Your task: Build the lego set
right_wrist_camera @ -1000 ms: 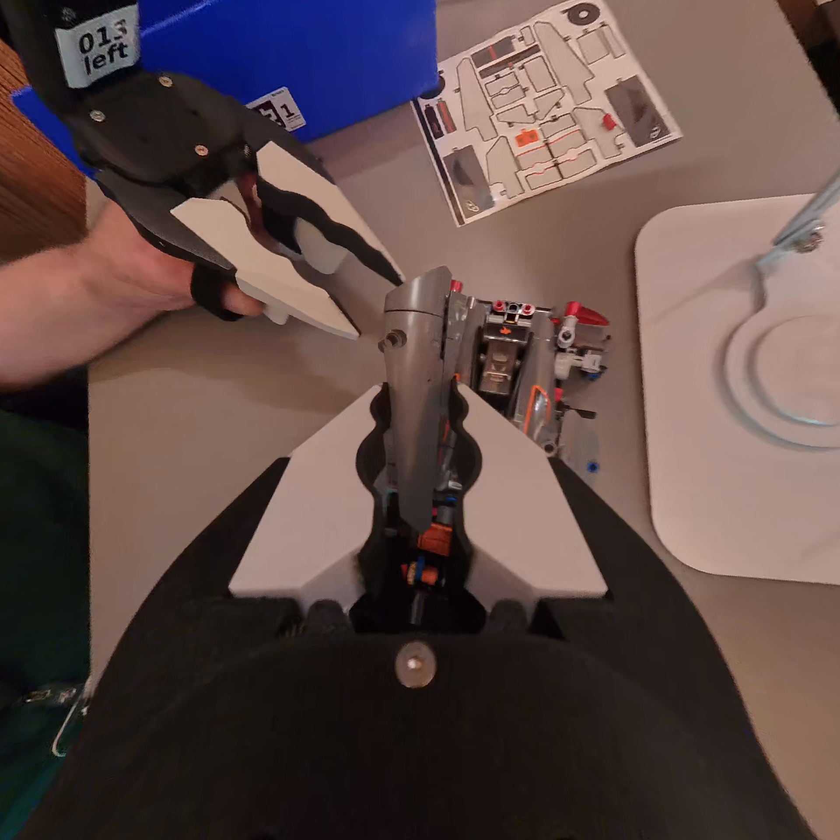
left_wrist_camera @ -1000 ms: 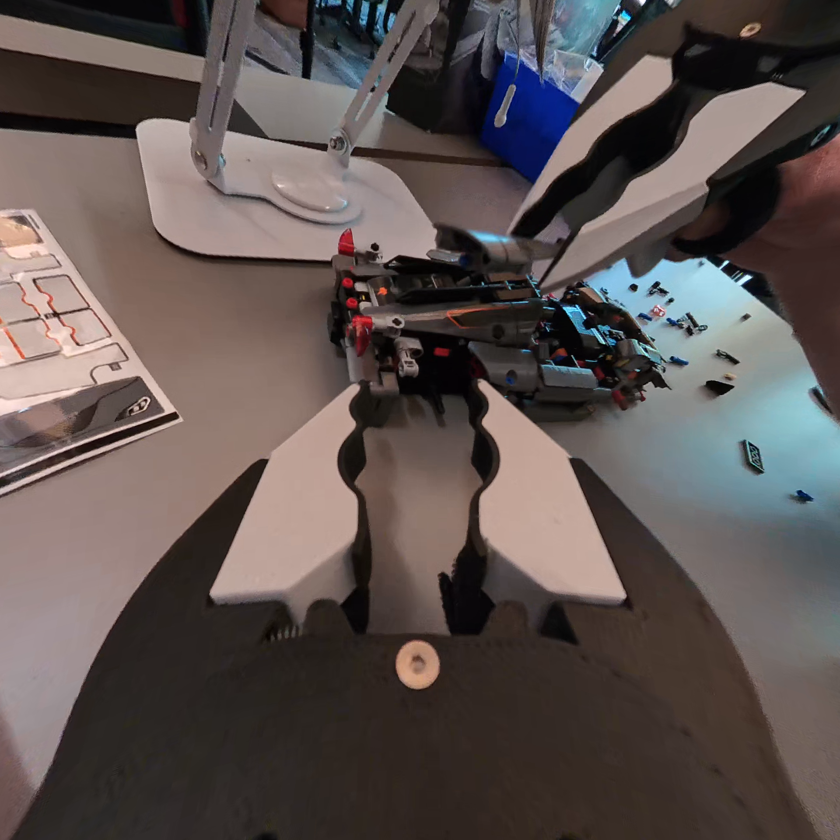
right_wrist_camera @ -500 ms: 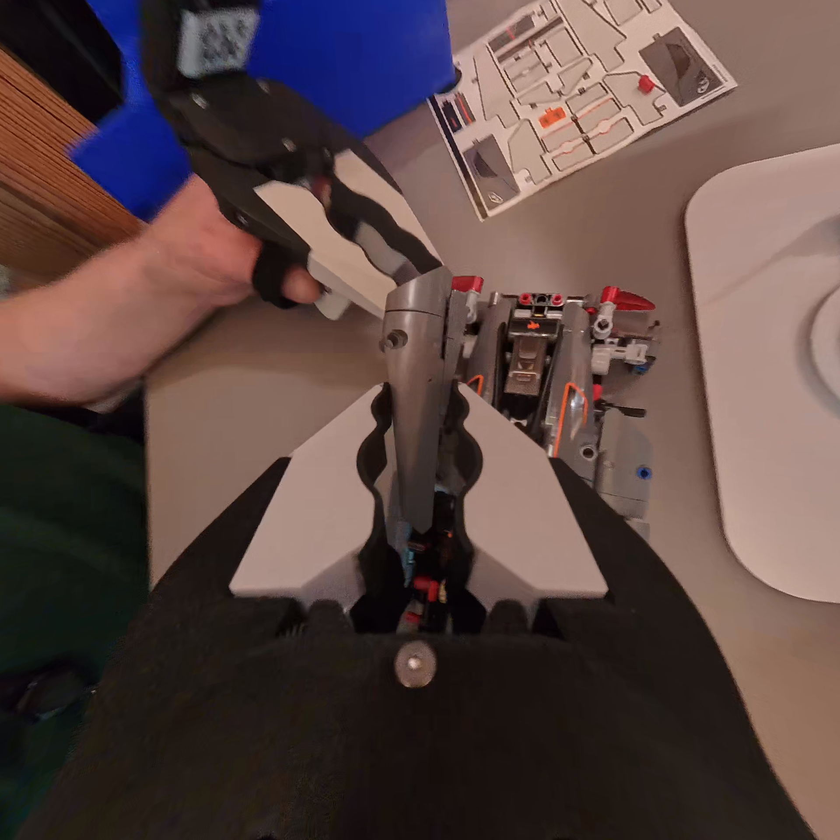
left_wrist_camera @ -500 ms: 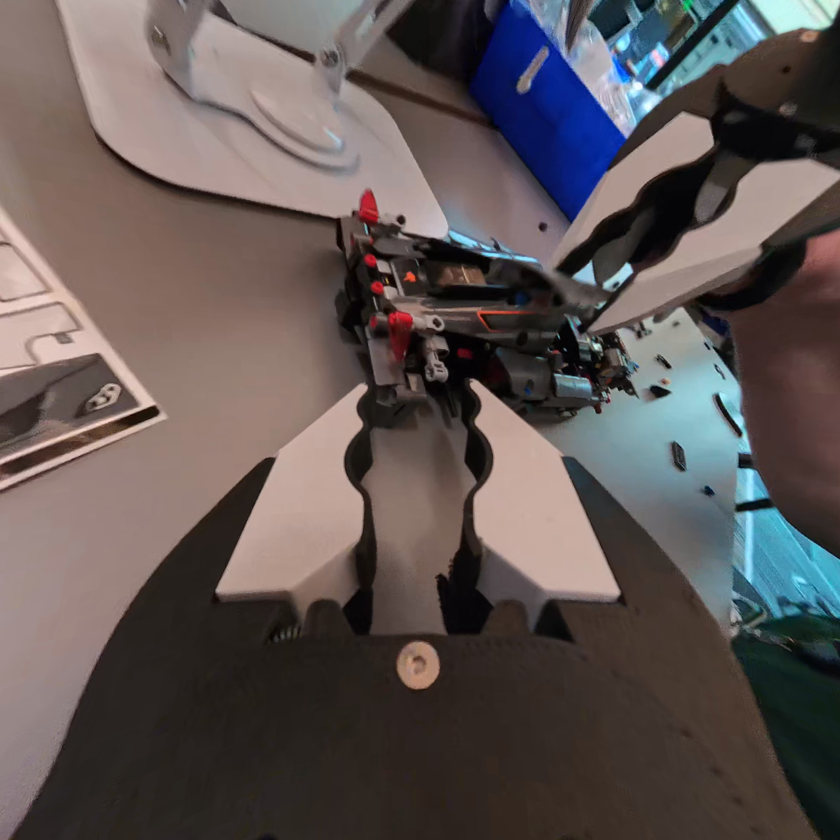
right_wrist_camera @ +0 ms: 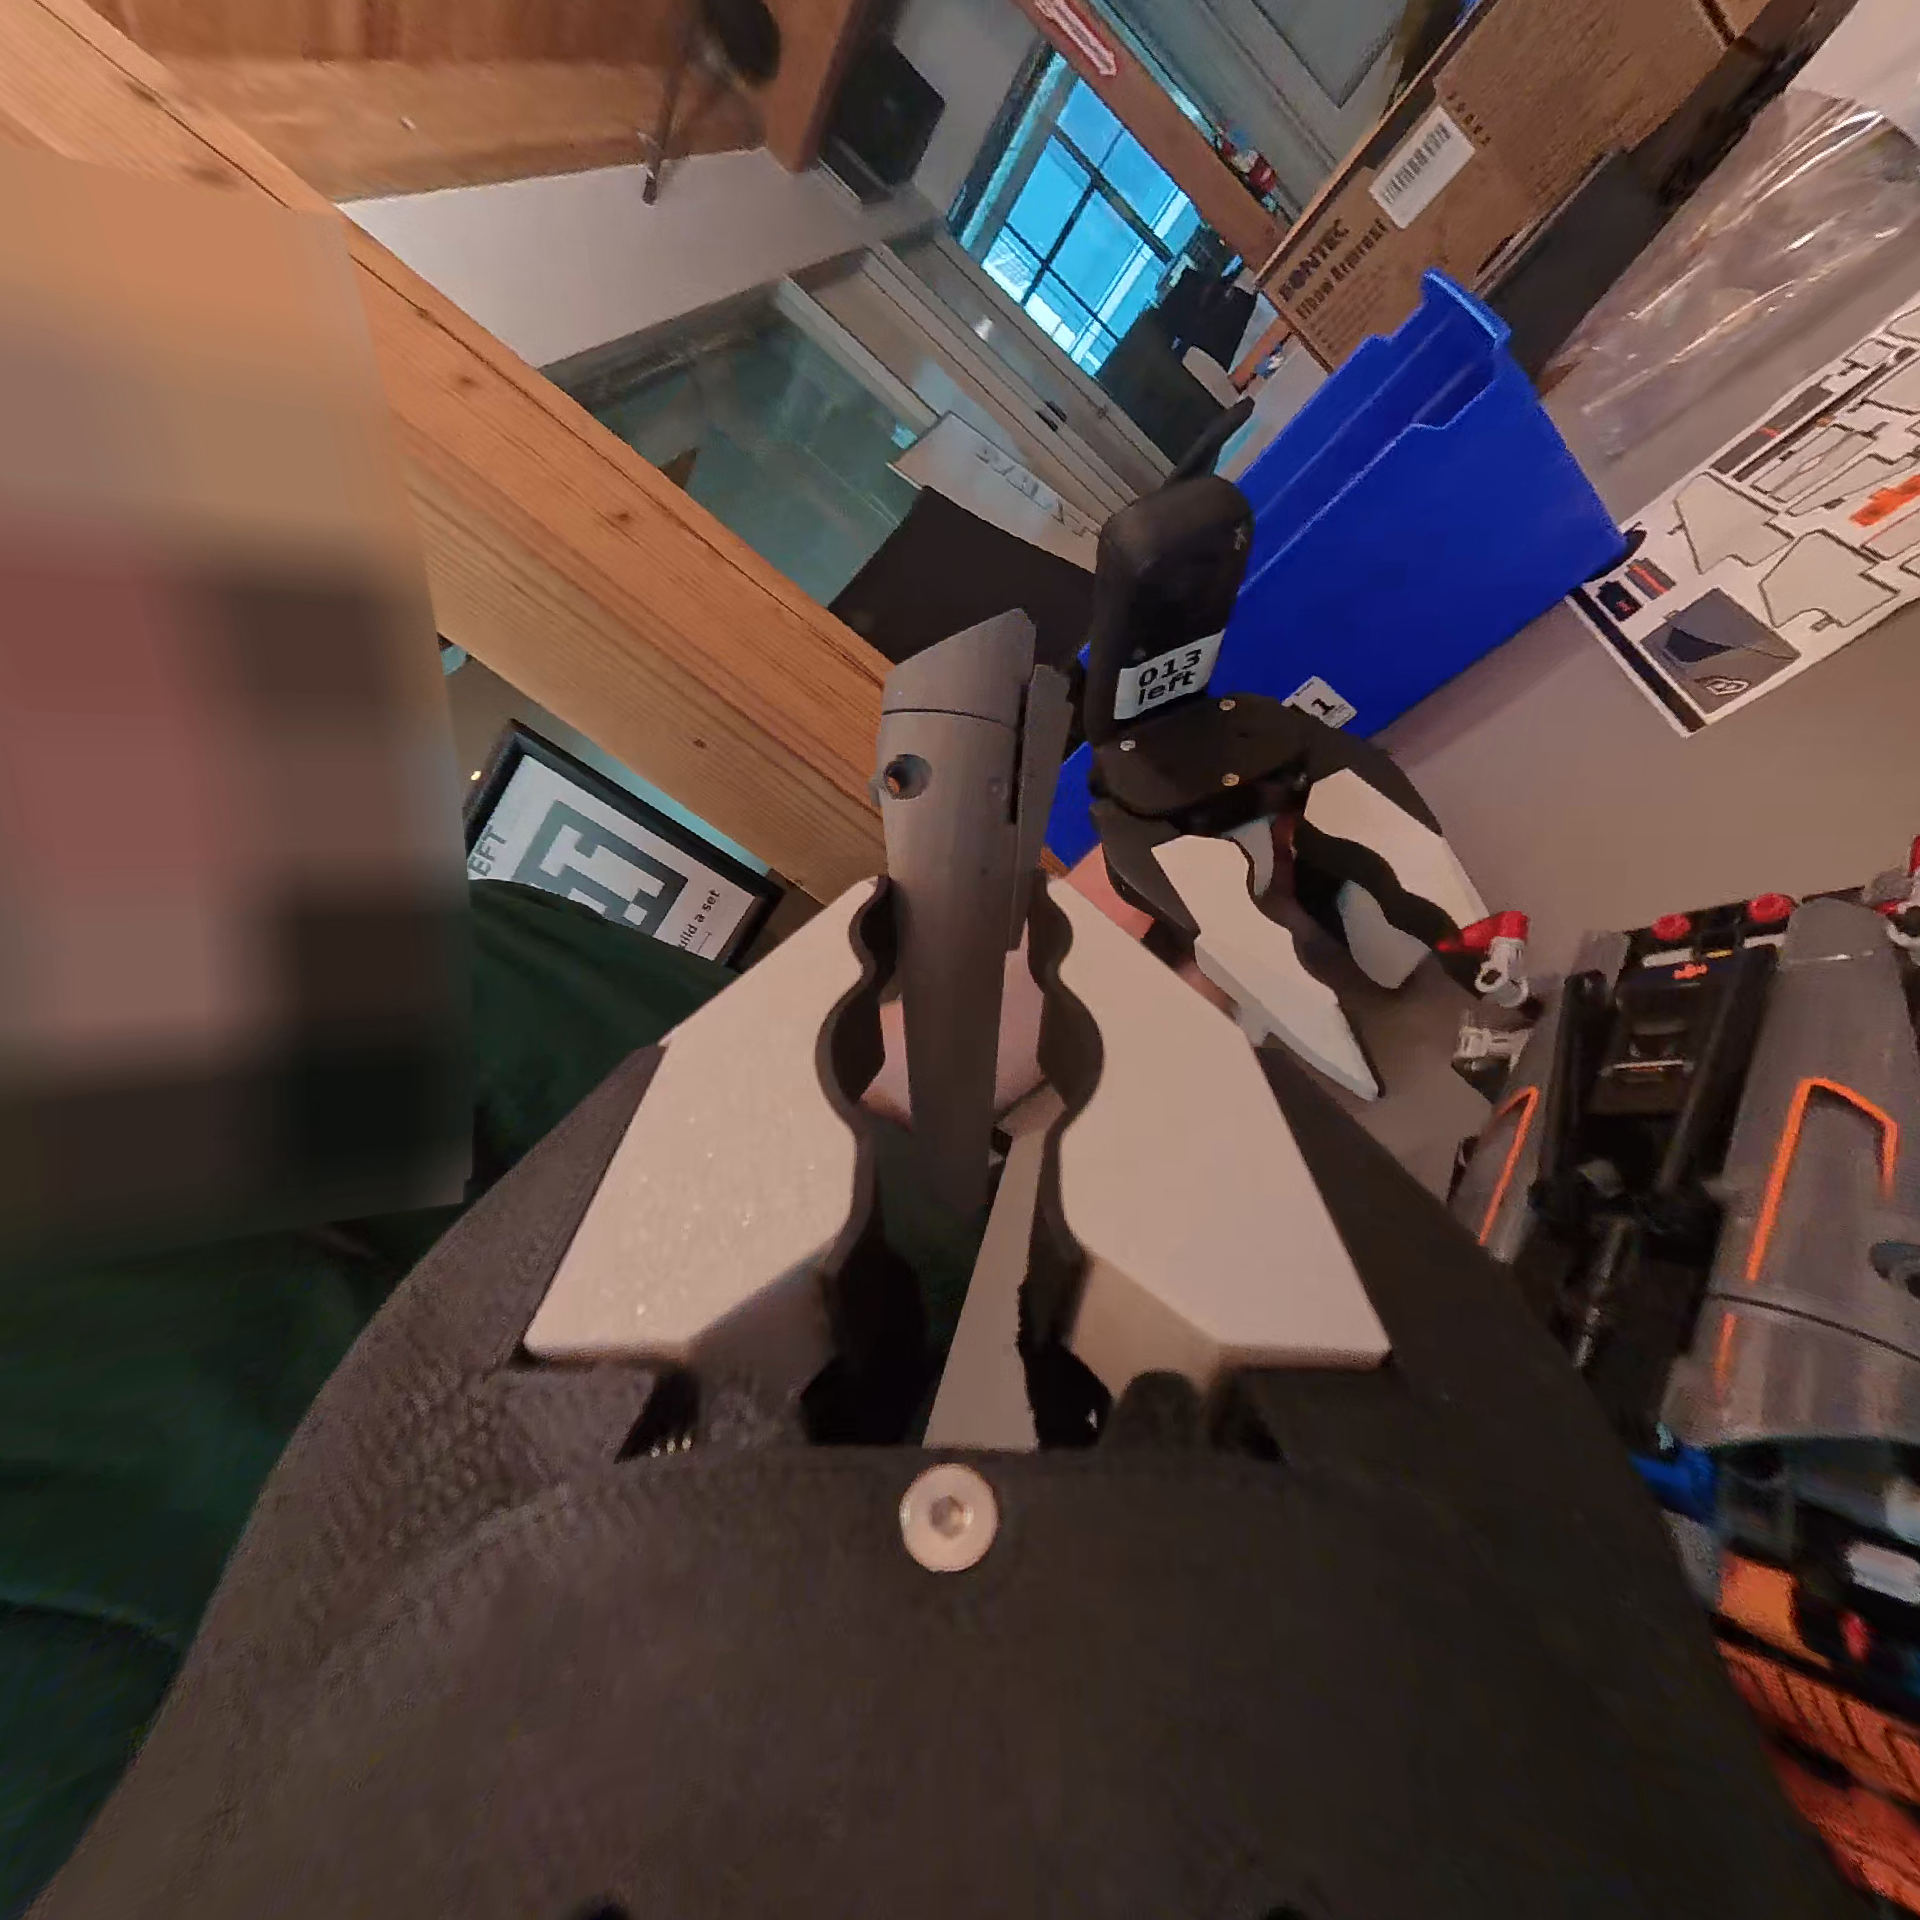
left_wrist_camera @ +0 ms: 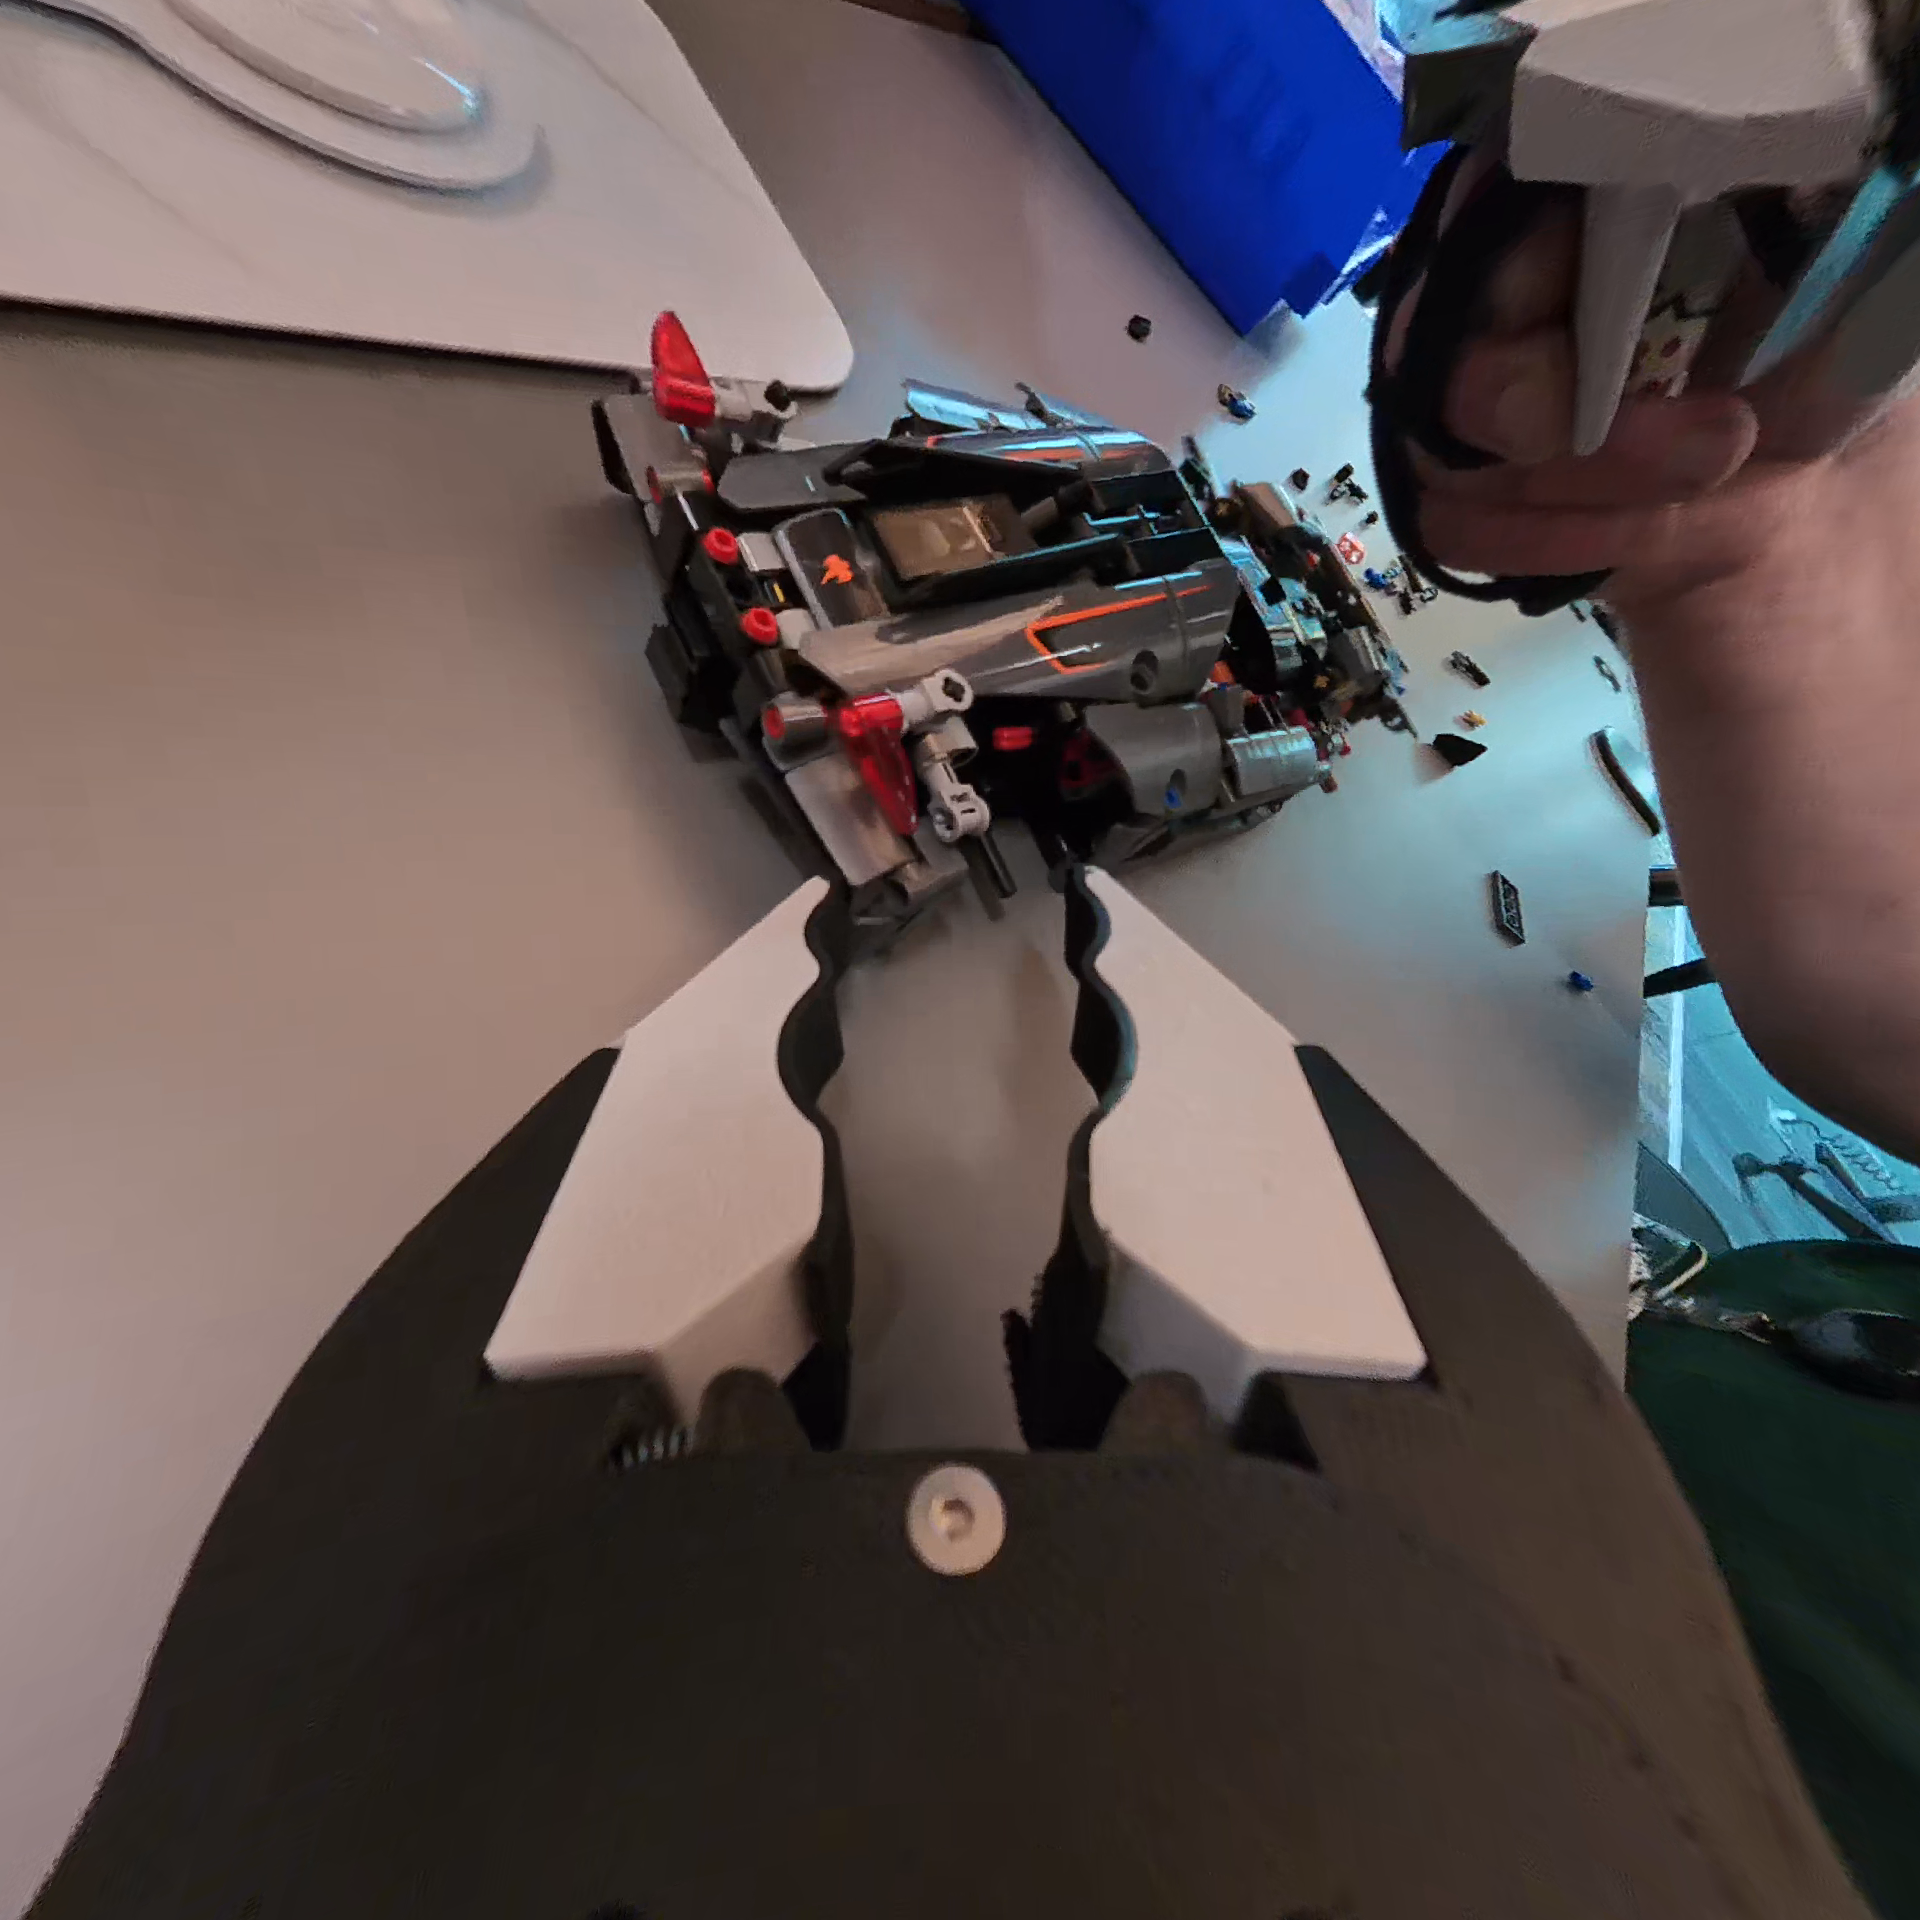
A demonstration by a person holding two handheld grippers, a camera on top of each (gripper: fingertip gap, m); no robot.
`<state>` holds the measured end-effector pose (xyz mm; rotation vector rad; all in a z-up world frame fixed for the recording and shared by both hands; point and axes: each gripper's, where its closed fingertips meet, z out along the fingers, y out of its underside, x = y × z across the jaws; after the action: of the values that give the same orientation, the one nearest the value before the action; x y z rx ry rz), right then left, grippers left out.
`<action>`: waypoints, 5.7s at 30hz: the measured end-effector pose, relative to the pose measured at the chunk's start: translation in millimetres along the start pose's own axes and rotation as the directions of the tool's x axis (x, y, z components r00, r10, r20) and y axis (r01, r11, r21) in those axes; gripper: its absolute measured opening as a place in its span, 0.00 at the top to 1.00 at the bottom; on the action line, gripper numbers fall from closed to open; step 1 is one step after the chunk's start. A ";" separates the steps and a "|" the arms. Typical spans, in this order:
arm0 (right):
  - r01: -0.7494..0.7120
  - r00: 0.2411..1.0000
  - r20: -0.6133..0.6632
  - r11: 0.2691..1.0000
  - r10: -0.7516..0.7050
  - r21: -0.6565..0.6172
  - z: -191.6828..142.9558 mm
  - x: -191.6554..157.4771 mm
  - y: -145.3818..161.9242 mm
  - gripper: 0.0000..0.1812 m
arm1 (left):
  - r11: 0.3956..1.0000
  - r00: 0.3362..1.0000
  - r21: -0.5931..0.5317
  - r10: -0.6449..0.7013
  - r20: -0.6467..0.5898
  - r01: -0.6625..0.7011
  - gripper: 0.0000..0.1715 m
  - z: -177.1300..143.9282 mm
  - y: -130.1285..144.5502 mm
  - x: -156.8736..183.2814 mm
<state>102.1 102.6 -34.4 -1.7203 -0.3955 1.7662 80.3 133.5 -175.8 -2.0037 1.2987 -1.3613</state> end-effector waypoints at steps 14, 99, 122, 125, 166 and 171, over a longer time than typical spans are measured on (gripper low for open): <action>0.035 0.999 -0.031 0.999 -0.036 -0.018 -26.6 -25.8 24.5 0.87 | 0.997 0.988 -0.061 0.047 -0.147 -0.056 0.76 22.1 24.7 61.6; 0.036 0.897 -0.431 0.986 -0.104 -0.164 -48.9 19.7 53.8 0.87 | 0.910 0.898 -0.015 0.406 -0.167 -0.414 0.80 13.6 1.7 51.7; 0.003 0.826 -0.546 0.969 -0.141 -0.245 -54.8 35.2 66.5 0.87 | 0.870 0.869 -0.055 0.482 -0.113 -0.489 0.89 19.1 5.7 50.4; 0.002 0.822 -0.550 0.968 -0.145 -0.252 -54.8 35.9 67.6 0.87 | 0.869 0.868 -0.054 0.484 -0.108 -0.491 0.90 19.2 5.2 49.8; 0.035 0.823 -0.546 0.973 -0.157 -0.227 -62.7 32.8 68.8 0.87 | 0.876 0.873 -0.054 0.471 -0.127 -0.480 0.88 23.5 6.9 49.1; 0.038 0.824 -0.544 0.973 -0.159 -0.226 -62.5 33.5 68.8 0.87 | 0.877 0.874 -0.053 0.468 -0.129 -0.477 0.89 23.5 6.7 48.8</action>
<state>149.0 58.2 -109.2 -2.2196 -0.4046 1.0927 102.6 84.6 -166.2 -1.5213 1.7791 -1.2044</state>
